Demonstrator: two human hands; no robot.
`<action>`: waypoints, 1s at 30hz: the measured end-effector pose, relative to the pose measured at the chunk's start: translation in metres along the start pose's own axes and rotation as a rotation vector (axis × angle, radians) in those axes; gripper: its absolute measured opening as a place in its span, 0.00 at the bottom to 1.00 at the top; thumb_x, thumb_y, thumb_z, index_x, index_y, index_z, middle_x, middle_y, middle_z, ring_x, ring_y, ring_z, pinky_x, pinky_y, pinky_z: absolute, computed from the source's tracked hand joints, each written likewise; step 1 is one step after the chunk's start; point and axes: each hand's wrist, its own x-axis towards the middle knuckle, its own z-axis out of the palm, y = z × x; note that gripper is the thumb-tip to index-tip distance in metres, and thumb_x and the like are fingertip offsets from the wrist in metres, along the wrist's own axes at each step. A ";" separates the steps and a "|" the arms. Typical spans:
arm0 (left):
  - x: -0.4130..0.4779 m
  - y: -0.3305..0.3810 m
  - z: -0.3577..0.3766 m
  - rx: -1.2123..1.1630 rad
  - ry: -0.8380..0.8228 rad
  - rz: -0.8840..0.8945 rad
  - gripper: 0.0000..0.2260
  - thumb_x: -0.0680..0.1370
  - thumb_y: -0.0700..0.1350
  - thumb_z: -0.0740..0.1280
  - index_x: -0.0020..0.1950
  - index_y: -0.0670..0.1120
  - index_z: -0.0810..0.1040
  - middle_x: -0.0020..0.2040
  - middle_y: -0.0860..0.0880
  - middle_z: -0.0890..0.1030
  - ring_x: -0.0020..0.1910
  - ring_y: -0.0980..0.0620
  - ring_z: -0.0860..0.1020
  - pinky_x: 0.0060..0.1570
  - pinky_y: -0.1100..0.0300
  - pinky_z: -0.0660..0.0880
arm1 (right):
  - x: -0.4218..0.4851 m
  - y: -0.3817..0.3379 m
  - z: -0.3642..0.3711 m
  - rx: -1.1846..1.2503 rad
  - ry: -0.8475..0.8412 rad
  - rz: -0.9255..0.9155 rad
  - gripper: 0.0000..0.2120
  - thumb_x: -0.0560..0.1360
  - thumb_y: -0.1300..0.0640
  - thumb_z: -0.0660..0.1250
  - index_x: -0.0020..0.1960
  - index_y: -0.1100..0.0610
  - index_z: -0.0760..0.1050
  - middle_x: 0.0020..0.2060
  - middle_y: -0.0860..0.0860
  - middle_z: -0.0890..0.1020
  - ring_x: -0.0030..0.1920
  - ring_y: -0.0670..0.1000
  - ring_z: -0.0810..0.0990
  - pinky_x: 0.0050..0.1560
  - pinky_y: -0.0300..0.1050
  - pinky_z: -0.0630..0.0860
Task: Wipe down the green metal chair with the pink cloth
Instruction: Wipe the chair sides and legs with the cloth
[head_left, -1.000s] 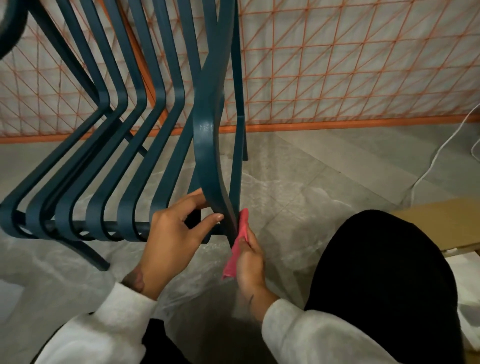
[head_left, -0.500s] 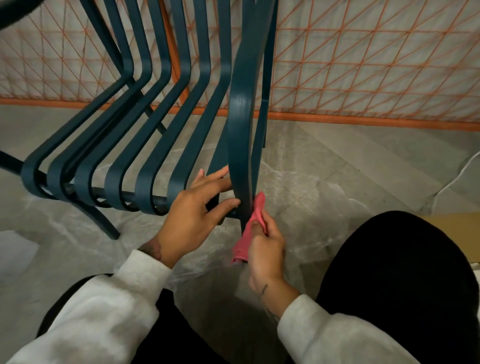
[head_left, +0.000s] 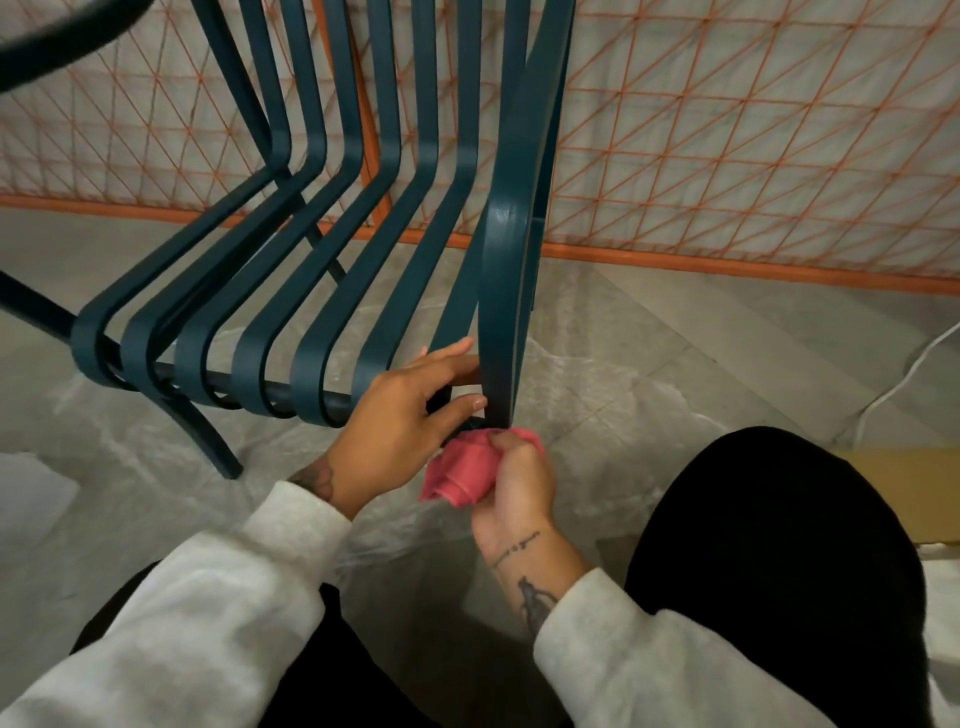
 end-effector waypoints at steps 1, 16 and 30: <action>0.001 0.000 -0.001 -0.005 -0.003 -0.004 0.17 0.78 0.42 0.71 0.67 0.47 0.79 0.69 0.52 0.77 0.71 0.58 0.71 0.72 0.49 0.68 | -0.001 -0.001 0.002 -0.006 0.000 -0.015 0.07 0.73 0.69 0.62 0.49 0.61 0.73 0.44 0.63 0.80 0.43 0.61 0.80 0.48 0.59 0.79; 0.003 -0.001 -0.004 -0.041 -0.048 -0.060 0.17 0.79 0.45 0.70 0.68 0.48 0.78 0.69 0.53 0.77 0.70 0.58 0.72 0.70 0.50 0.70 | -0.033 0.026 -0.037 -1.013 -0.300 -0.937 0.21 0.73 0.68 0.66 0.59 0.49 0.70 0.52 0.45 0.74 0.51 0.42 0.75 0.52 0.33 0.72; 0.006 0.001 -0.014 -0.043 -0.113 -0.035 0.17 0.78 0.39 0.71 0.66 0.46 0.79 0.65 0.55 0.80 0.69 0.60 0.73 0.69 0.54 0.71 | -0.020 0.010 -0.020 -1.106 -0.290 -0.632 0.20 0.73 0.57 0.62 0.60 0.39 0.69 0.48 0.50 0.78 0.47 0.53 0.79 0.47 0.56 0.80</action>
